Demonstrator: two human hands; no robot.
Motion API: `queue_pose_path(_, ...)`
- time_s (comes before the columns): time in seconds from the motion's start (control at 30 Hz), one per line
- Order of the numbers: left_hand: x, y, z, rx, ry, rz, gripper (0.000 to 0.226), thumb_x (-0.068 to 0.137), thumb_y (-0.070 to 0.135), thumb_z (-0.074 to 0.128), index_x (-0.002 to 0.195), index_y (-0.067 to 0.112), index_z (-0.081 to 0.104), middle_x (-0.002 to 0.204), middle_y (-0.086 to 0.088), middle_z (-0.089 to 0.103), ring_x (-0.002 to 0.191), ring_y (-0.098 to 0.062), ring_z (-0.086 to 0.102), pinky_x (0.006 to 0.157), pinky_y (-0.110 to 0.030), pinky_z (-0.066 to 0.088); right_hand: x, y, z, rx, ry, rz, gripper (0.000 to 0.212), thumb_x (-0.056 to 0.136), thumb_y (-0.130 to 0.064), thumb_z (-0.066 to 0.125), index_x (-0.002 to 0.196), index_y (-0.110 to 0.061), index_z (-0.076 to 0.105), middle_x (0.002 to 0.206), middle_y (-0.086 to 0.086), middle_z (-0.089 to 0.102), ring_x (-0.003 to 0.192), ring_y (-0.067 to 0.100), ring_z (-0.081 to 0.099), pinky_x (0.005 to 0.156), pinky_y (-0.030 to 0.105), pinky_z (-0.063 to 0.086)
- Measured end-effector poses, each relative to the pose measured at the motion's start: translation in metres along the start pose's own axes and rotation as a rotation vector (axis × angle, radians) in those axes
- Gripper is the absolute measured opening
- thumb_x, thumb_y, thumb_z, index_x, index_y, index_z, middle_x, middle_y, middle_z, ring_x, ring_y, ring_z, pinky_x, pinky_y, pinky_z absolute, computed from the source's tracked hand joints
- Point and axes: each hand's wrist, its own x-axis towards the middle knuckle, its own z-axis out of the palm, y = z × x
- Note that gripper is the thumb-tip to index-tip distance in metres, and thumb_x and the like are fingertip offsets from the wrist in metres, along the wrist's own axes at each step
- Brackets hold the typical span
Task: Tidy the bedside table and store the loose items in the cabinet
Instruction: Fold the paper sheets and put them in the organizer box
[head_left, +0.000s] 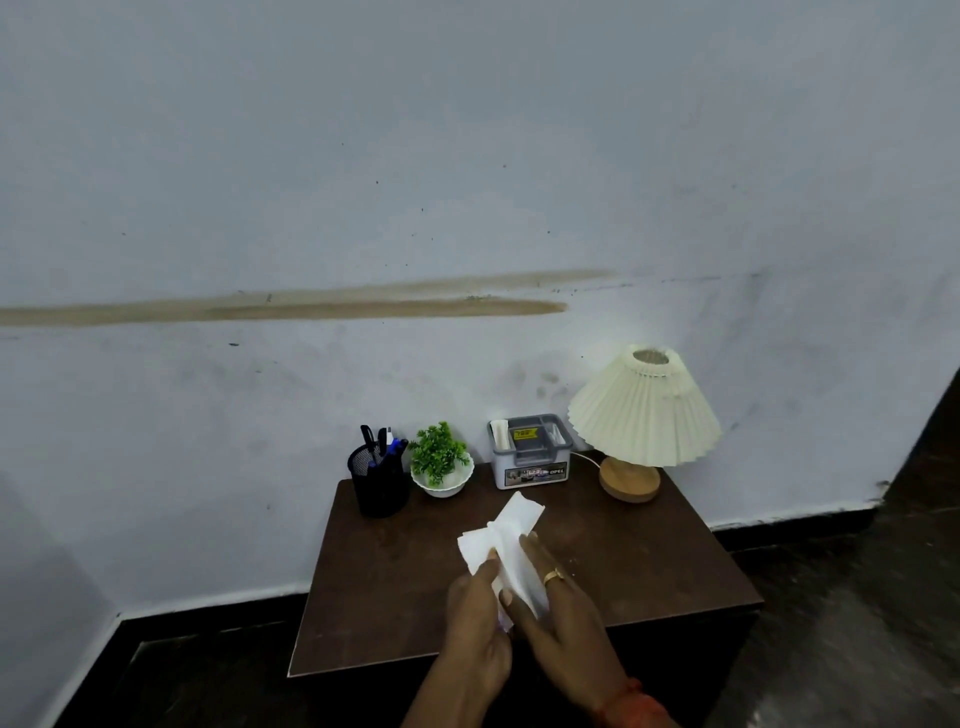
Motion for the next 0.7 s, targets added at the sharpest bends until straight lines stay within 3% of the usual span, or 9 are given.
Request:
queue_pose_path(0.1, -0.011, 0.005, 0.002, 0.040, 0.007, -0.007, 0.028, 0.097, 0.022, 0.053, 0.111, 0.000, 0.063, 0.098, -0.021, 0.071, 0.086, -0.034, 0.069, 0.066, -0.035, 0.058, -0.006, -0.004, 0.008, 0.014, 0.052, 0.027, 0.062, 0.089, -0.051, 0.052, 0.143, -0.023, 0.041, 0.143, -0.021, 0.042, 0.133, -0.012, 0.035, 0.108, 0.006, 0.026)
queue_pose_path(0.17, -0.017, 0.008, -0.001, 0.113, 0.019, 0.005, 0.022, 0.096, 0.023, 0.055, 0.105, 0.004, 0.063, 0.095, -0.019, 0.069, 0.082, -0.035, 0.066, 0.058, -0.036, 0.058, -0.008, -0.007, 0.011, 0.010, 0.100, 0.078, 0.046, 0.094, -0.036, 0.052, 0.137, -0.018, 0.051, 0.135, -0.015, 0.053, 0.126, -0.003, 0.049, 0.102, 0.008, 0.036)
queue_pose_path(0.23, -0.023, 0.013, -0.004, 0.159, 0.040, 0.019, 0.017, 0.095, 0.022, 0.057, 0.098, 0.006, 0.061, 0.092, -0.018, 0.068, 0.080, -0.036, 0.065, 0.062, -0.040, 0.057, -0.007, -0.009, 0.011, 0.098, 0.174, 0.278, 0.029, 0.096, -0.028, 0.051, 0.118, -0.013, 0.063, 0.118, -0.003, 0.065, 0.113, 0.012, 0.060, 0.092, 0.016, 0.045)
queue_pose_path(0.33, -0.028, 0.022, -0.013, 0.188, 0.052, 0.038, 0.013, 0.097, 0.019, 0.055, 0.097, 0.007, 0.058, 0.091, -0.015, 0.067, 0.084, -0.036, 0.064, 0.067, -0.042, 0.055, 0.004, -0.006, 0.005, 0.571, 0.272, 0.634, 0.020, 0.095, -0.021, 0.054, 0.103, -0.005, 0.063, 0.110, 0.012, 0.068, 0.098, 0.024, 0.064, 0.089, 0.042, 0.053)
queue_pose_path(0.37, -0.030, 0.025, -0.015, 0.187, 0.051, 0.033, 0.014, 0.097, 0.019, 0.054, 0.103, 0.006, 0.057, 0.093, -0.015, 0.067, 0.087, -0.037, 0.064, 0.069, -0.043, 0.055, 0.005, -0.006, 0.002, 0.754, 0.303, 0.719, 0.018, 0.095, -0.016, 0.054, 0.102, -0.003, 0.062, 0.108, 0.016, 0.067, 0.094, 0.027, 0.064, 0.082, 0.044, 0.055)
queue_pose_path(0.43, -0.033, 0.029, -0.021, 0.175, 0.039, 0.004, 0.022, 0.097, 0.019, 0.053, 0.112, 0.004, 0.056, 0.099, -0.018, 0.068, 0.094, -0.039, 0.064, 0.073, -0.046, 0.055, 0.004, -0.006, -0.003, 1.027, 0.324, 0.810, 0.021, 0.093, -0.012, 0.055, 0.109, -0.001, 0.062, 0.108, 0.018, 0.068, 0.095, 0.031, 0.064, 0.071, 0.037, 0.055)
queue_pose_path(0.53, -0.040, 0.027, -0.026, 0.152, -0.008, -0.039, 0.030, 0.097, 0.020, 0.053, 0.120, 0.000, 0.056, 0.106, -0.021, 0.068, 0.099, -0.041, 0.063, 0.072, -0.045, 0.054, -0.007, -0.013, -0.007, 1.283, 0.245, 0.840, 0.026, 0.088, -0.016, 0.059, 0.112, -0.005, 0.065, 0.109, 0.017, 0.071, 0.105, 0.034, 0.064, 0.078, 0.037, 0.055)
queue_pose_path(0.7, -0.044, 0.023, -0.028, 0.138, -0.042, -0.058, 0.032, 0.096, 0.020, 0.055, 0.119, -0.002, 0.056, 0.107, -0.022, 0.068, 0.099, -0.041, 0.064, 0.074, -0.045, 0.055, -0.012, -0.013, 0.000, 1.288, 0.334, 0.868, 0.034, 0.083, 0.000, 0.062, 0.117, 0.004, 0.061, 0.113, 0.023, 0.067, 0.094, 0.034, 0.066, 0.060, 0.033, 0.061)
